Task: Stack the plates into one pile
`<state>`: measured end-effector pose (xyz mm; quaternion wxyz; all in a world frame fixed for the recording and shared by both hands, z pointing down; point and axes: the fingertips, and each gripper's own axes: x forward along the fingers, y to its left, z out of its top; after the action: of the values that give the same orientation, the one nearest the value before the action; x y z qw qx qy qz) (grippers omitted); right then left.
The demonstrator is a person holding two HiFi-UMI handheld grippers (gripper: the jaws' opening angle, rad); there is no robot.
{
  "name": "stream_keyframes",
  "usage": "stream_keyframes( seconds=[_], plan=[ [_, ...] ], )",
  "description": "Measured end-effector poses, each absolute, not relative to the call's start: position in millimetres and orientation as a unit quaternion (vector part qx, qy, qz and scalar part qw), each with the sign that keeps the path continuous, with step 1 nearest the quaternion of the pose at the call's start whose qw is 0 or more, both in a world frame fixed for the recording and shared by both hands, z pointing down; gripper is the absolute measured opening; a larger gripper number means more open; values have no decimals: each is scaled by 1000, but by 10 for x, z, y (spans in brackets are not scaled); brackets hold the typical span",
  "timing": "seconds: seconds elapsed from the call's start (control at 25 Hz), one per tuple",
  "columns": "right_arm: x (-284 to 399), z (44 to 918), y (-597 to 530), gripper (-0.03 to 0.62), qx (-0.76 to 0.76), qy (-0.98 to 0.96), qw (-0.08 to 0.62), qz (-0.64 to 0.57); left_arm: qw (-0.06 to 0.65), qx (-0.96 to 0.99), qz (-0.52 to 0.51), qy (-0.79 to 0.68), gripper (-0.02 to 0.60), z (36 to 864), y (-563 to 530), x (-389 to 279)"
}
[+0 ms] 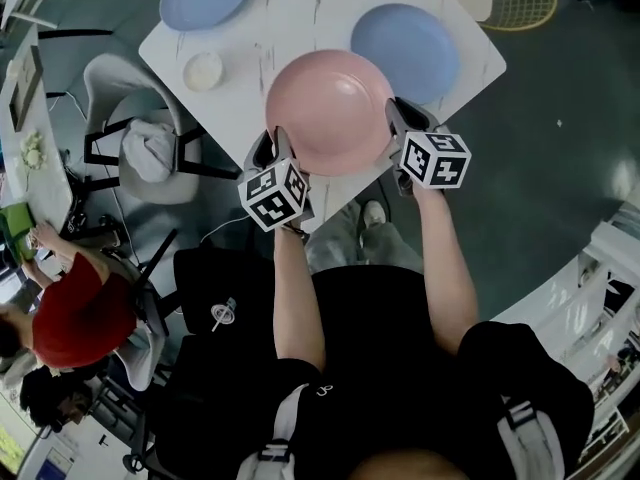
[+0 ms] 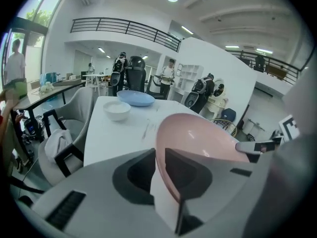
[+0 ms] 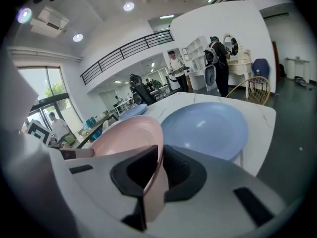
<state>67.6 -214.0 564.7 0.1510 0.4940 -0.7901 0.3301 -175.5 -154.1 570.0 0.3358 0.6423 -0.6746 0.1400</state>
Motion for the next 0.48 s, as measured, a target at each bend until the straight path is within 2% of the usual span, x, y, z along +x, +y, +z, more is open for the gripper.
stream_keyframes(
  seconds=[0.48],
  plan=[
    [1122, 5337, -2350, 45, 562, -757, 112, 314, 290, 702, 135, -636, 61, 5340, -2224, -1395]
  ],
)
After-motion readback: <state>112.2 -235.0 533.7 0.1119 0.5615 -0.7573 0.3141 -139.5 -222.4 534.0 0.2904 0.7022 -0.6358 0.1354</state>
